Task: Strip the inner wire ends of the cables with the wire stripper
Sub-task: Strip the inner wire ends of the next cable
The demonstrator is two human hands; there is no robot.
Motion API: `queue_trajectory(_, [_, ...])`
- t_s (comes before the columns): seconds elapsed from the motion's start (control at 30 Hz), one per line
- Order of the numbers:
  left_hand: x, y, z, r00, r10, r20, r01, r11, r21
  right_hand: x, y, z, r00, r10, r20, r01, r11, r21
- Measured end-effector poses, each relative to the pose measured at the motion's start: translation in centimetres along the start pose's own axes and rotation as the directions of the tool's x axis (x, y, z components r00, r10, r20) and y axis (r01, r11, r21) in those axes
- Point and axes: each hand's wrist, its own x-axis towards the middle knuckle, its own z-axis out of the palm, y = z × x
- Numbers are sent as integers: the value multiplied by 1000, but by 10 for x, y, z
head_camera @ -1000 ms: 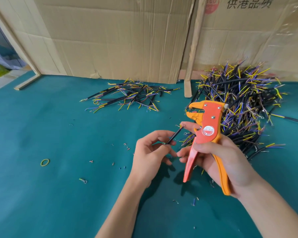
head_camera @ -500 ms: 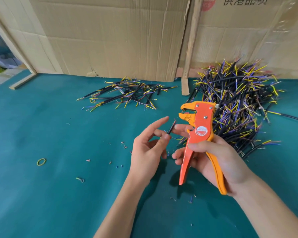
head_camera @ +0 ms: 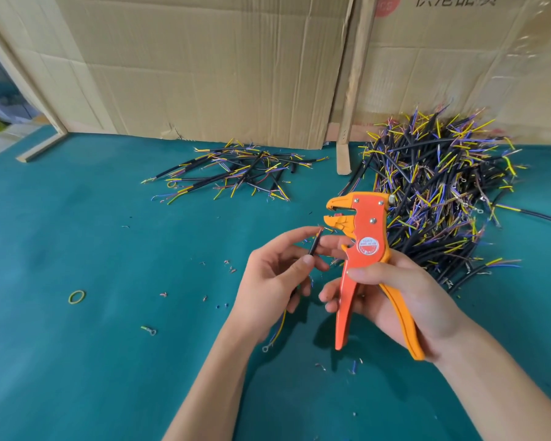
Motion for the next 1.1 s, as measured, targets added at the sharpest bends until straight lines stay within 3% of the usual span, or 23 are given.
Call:
queue_trajectory(0.23, [2, -7, 1, 932, 174, -317, -64, 942, 328, 0, -5, -4, 993, 106, -54, -108, 994, -36])
queue_trajectory(0.37, [2, -10, 4, 870, 288, -400, -81, 884, 460, -5, -7, -4, 979, 203, -4, -202, 978, -50])
queue_trajectory(0.53, [0, -8, 5, 802, 459, -383, -136, 764, 631, -4, -5, 1, 955, 292, 57, -295, 954, 57])
queue_trajectory(0.7, [-1, -5, 5, 774, 535, -337, -169, 688, 705, -3, -2, 7, 963, 269, 14, -269, 962, 53])
queue_trajectory(1.1, [-2, -4, 8, 764, 556, -327, -180, 671, 719, -4, -1, 7, 972, 231, 53, -234, 971, 56])
